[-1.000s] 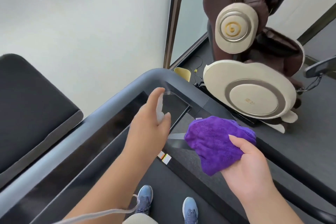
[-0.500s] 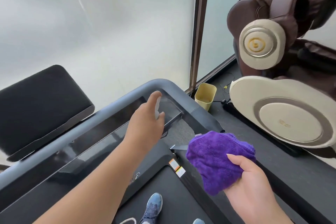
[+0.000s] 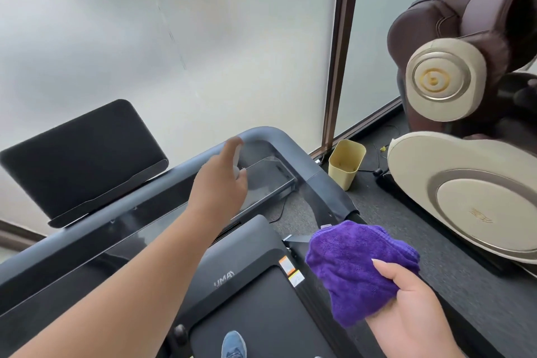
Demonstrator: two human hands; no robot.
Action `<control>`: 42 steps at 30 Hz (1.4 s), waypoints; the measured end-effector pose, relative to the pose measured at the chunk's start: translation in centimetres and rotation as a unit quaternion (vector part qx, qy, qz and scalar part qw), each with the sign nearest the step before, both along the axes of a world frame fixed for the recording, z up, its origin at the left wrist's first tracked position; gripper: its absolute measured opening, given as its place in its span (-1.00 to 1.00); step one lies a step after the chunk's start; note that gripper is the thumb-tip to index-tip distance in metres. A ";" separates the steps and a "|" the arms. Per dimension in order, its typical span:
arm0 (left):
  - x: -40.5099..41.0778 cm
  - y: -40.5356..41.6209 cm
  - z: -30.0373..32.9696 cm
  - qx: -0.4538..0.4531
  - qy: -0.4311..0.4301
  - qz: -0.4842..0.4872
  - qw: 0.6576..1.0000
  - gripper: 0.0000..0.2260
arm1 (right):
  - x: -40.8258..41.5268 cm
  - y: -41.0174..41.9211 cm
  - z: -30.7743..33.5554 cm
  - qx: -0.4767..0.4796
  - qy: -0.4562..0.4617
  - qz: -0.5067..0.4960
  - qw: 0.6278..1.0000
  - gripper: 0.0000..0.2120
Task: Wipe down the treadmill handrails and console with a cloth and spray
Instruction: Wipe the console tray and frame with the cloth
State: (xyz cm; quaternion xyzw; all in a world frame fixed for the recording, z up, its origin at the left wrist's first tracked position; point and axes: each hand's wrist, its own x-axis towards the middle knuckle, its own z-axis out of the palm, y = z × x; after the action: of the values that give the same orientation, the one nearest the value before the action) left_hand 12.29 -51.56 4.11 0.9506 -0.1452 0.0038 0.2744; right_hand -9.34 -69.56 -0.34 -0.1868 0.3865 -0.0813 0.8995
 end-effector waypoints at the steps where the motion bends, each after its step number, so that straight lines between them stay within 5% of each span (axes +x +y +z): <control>1: 0.3 0.0 0.0 0.000 -0.012 0.001 1.000 -0.61 | 0.2 0.0 0.0 -0.002 0.001 0.000 1.000 -0.46; 5: 1.7 0.5 -0.3 0.005 -0.046 -0.007 0.999 -0.56 | 1.2 0.4 0.2 -0.016 -0.001 -0.004 1.000 -0.25; 10: 3.9 1.8 -0.4 -0.018 -0.045 0.001 0.999 -0.55 | 2.6 2.0 0.8 -0.026 0.009 -0.012 1.000 -0.29; 15: 6.3 3.6 -0.5 -0.106 0.007 0.023 0.994 -0.55 | 4.6 4.9 1.8 -0.064 0.010 -0.035 0.997 -0.50; 21: 8.0 6.8 -1.6 -0.103 0.051 -0.062 0.991 -0.49 | 9.8 6.3 4.1 -0.279 0.079 -0.151 0.945 -0.76; 23: 8.5 7.8 -2.2 -0.111 0.065 -0.085 0.988 -0.49 | 12.2 6.5 4.4 -0.422 0.122 -0.129 0.889 -0.88; 25: 8.6 8.7 -2.8 -0.126 0.081 -0.101 0.983 -0.49 | 14.6 5.8 2.5 -0.596 0.170 0.009 0.785 -0.71; 27: 8.7 9.5 -3.4 -0.138 0.098 -0.116 0.979 -0.48 | 16.7 4.5 -1.1 -0.725 0.222 0.215 0.615 -0.42; 29: 8.8 10.1 -4.1 -0.141 0.114 -0.132 0.975 -0.48 | 17.6 3.3 -4.7 -0.796 0.297 0.358 0.387 -0.25; 31: 9.1 10.8 -4.6 -0.138 0.122 -0.136 0.973 -0.48 | 18.2 2.3 -6.6 -0.826 0.320 0.380 0.266 -0.15; 36: 10.5 12.5 -5.8 -0.127 0.123 -0.108 0.978 -0.47 | 20.8 1.7 -7.2 -0.845 0.333 0.375 0.187 -0.02; 42: 12.0 12.8 -6.5 -0.111 0.123 -0.084 0.983 -0.48 | 27.4 2.7 -7.2 -0.852 0.315 0.355 0.220 -0.05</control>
State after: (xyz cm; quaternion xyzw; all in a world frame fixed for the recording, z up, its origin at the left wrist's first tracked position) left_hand 24.32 -38.77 -2.41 0.8918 -0.1886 -0.1203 0.3932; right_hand 18.04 -66.88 -7.53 -0.9705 0.2329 0.0313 -0.0546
